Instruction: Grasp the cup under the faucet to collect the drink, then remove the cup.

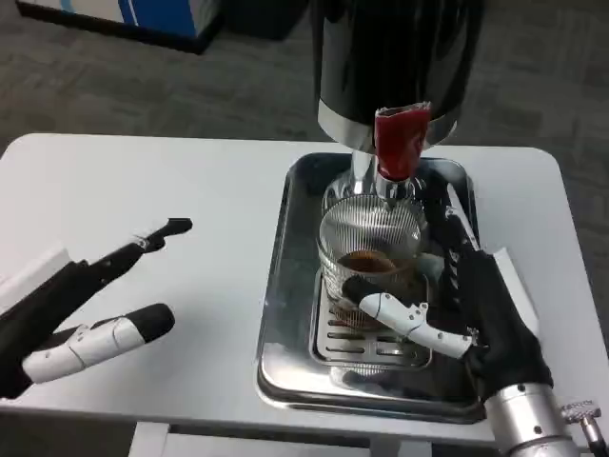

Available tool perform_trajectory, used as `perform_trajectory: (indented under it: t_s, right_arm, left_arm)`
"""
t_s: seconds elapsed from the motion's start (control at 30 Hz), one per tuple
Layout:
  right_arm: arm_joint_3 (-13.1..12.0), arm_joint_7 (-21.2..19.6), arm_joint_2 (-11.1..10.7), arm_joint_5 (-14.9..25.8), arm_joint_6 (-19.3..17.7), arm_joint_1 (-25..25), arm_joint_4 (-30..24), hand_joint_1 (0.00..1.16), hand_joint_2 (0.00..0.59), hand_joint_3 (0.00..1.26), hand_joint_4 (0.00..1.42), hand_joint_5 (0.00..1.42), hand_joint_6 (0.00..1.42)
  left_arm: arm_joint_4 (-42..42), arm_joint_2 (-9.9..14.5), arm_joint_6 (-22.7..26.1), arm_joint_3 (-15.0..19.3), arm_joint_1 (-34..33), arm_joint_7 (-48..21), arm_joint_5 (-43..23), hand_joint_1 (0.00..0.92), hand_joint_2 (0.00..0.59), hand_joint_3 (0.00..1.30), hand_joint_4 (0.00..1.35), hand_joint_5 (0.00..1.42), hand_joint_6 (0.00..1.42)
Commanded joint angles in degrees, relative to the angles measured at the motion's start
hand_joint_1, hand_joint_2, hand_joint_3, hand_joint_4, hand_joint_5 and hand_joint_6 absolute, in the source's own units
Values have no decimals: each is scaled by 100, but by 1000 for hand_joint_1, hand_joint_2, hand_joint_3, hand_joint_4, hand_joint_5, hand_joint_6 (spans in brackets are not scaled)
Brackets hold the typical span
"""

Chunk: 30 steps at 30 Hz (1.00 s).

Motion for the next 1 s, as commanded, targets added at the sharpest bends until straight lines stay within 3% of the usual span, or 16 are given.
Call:
perform_trajectory:
  t_s: [0.03, 0.3, 0.53, 1.0]
  right_arm:
    - [73, -1, 10, -77, 8, -46, 258, 757, 127, 0, 13, 4, 101]
    - [146, -10, 42, -157, -17, -144, 418, 757, 127, 0, 13, 3, 98]
    - [153, -96, 48, -185, -55, -183, 519, 757, 127, 0, 126, 105, 171]
    - [102, -271, 38, -290, 23, 8, 194, 770, 131, 23, 184, 196, 221]
  left_arm:
    - [128, 122, 9, -23, -22, 47, 92, 0, 43, 88, 0, 40, 0]
    - [243, 119, -8, -33, -96, 50, 124, 0, 43, 93, 2, 40, 0]
    - [305, 115, -11, -53, -147, 37, 152, 0, 43, 98, 3, 40, 0]
    - [314, 102, -6, -73, -161, 33, 180, 0, 46, 103, 3, 40, 0]
